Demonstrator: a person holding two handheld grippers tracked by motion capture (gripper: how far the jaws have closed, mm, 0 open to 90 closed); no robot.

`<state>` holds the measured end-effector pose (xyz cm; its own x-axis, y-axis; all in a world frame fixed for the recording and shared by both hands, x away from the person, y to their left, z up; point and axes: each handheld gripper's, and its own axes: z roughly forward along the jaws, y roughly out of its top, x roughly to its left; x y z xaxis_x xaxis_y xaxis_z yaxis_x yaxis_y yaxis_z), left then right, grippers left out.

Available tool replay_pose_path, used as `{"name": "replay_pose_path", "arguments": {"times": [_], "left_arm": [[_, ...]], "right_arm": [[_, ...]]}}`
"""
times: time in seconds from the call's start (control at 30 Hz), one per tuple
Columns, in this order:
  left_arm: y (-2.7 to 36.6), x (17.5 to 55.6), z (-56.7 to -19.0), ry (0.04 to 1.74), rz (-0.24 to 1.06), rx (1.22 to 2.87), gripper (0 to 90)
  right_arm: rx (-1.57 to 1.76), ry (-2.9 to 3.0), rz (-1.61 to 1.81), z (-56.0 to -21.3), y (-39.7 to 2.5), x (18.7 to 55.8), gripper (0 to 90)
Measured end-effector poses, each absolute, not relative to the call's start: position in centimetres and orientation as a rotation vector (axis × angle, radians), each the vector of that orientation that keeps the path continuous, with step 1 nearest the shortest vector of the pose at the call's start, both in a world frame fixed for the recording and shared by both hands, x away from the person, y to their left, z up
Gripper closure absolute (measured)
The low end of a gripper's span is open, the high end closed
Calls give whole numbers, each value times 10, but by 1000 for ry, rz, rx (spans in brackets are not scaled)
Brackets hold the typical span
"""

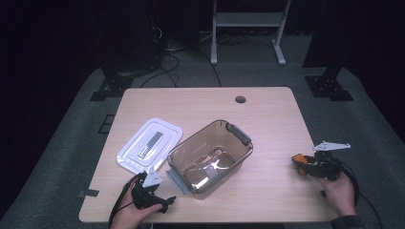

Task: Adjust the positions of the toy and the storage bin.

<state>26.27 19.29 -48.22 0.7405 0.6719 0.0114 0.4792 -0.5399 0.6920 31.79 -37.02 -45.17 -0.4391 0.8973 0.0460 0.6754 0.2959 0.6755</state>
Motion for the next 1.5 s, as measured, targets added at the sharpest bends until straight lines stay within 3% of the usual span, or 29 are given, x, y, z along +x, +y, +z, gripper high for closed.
{"name": "replay_pose_path", "arguments": {"times": [0.87,1.5], "left_arm": [[193,263,-482,861,362,2251,0],[193,263,-482,862,363,2246,0]], "right_arm": [[1300,2197,1035,-406,-350,308,539],[1173,2196,1180,-354,-322,305,539]]}}
